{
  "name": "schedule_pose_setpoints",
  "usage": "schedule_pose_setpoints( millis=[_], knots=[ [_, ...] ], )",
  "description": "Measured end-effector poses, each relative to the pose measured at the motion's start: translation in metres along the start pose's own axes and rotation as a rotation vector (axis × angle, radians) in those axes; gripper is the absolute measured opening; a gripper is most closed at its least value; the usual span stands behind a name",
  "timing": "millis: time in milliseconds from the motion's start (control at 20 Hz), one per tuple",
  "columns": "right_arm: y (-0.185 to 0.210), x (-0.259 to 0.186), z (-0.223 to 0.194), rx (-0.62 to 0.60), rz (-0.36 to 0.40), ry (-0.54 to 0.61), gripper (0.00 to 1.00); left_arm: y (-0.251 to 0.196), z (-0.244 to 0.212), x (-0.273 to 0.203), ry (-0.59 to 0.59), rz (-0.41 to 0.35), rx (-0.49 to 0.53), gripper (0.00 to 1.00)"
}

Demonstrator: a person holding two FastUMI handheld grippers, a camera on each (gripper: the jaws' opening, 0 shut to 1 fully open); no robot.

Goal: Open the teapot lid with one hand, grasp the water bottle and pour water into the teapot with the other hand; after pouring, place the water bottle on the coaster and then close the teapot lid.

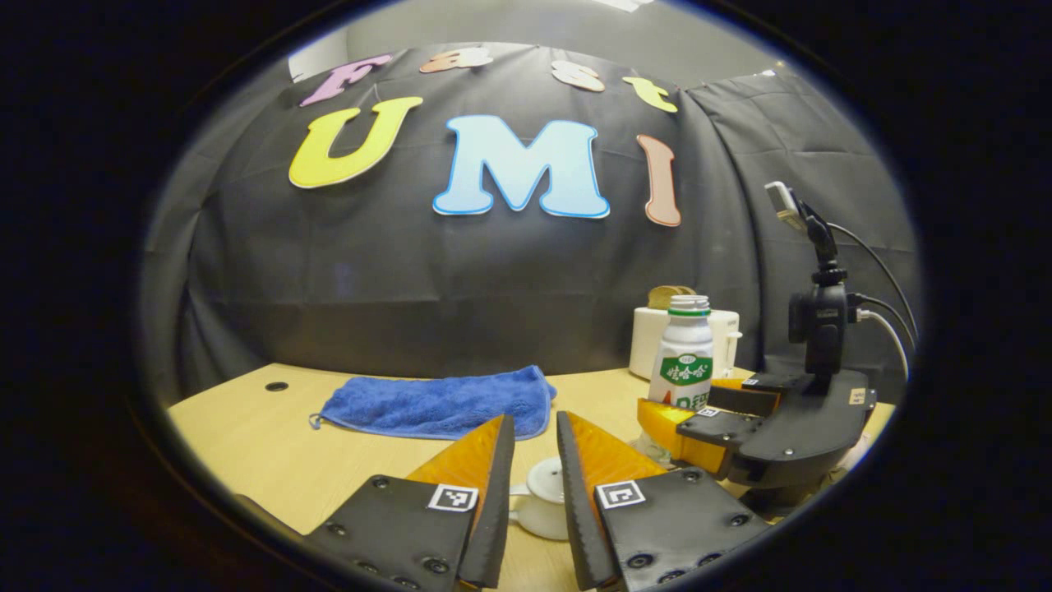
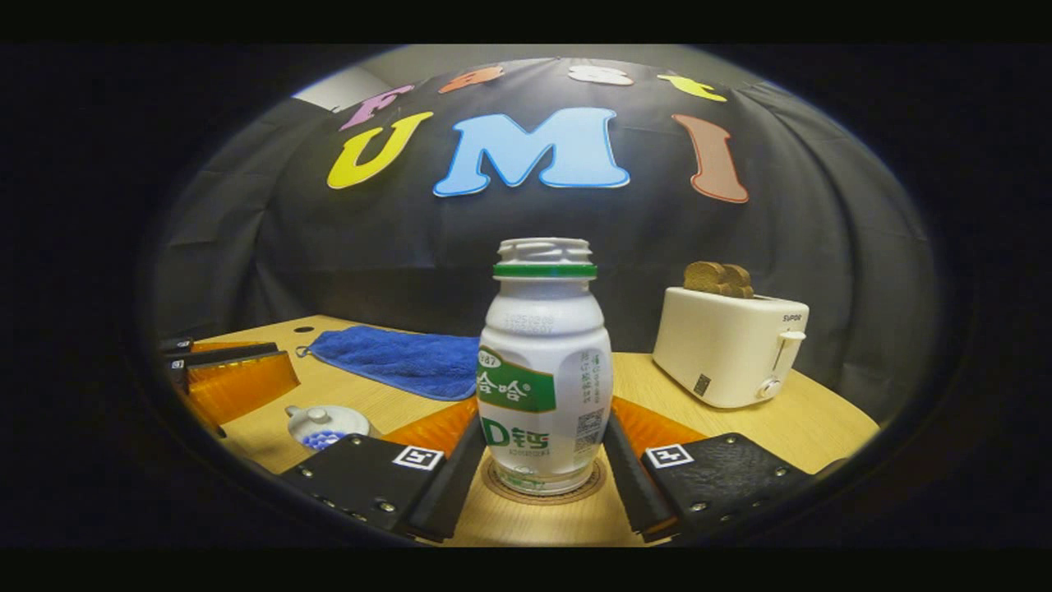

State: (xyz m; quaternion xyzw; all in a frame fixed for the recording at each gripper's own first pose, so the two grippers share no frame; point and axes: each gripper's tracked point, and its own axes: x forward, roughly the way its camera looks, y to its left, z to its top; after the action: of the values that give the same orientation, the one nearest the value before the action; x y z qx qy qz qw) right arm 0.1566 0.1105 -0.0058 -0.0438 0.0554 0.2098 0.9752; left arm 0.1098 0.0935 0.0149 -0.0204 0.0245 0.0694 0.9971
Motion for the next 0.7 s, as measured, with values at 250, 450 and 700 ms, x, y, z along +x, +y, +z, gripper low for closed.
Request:
schedule_pose_setpoints(
  millis=[250, 450, 700],
  knots=[
    [0.003, -0.004, 0.001, 0.001, 0.014, -0.002, 0.99, -0.001, 0.0, -0.001, 0.002, -0.003, -0.003, 0.39],
    [0.002, -0.011, 0.002, -0.004, 0.016, -0.012, 0.99, -0.002, 0.0, -0.002, 0.0, -0.006, -0.007, 0.39],
    [-0.015, -0.041, 0.017, -0.012, -0.036, -0.082, 0.99, -0.01, 0.007, -0.01, -0.019, -0.01, 0.002, 0.48]
  ],
)
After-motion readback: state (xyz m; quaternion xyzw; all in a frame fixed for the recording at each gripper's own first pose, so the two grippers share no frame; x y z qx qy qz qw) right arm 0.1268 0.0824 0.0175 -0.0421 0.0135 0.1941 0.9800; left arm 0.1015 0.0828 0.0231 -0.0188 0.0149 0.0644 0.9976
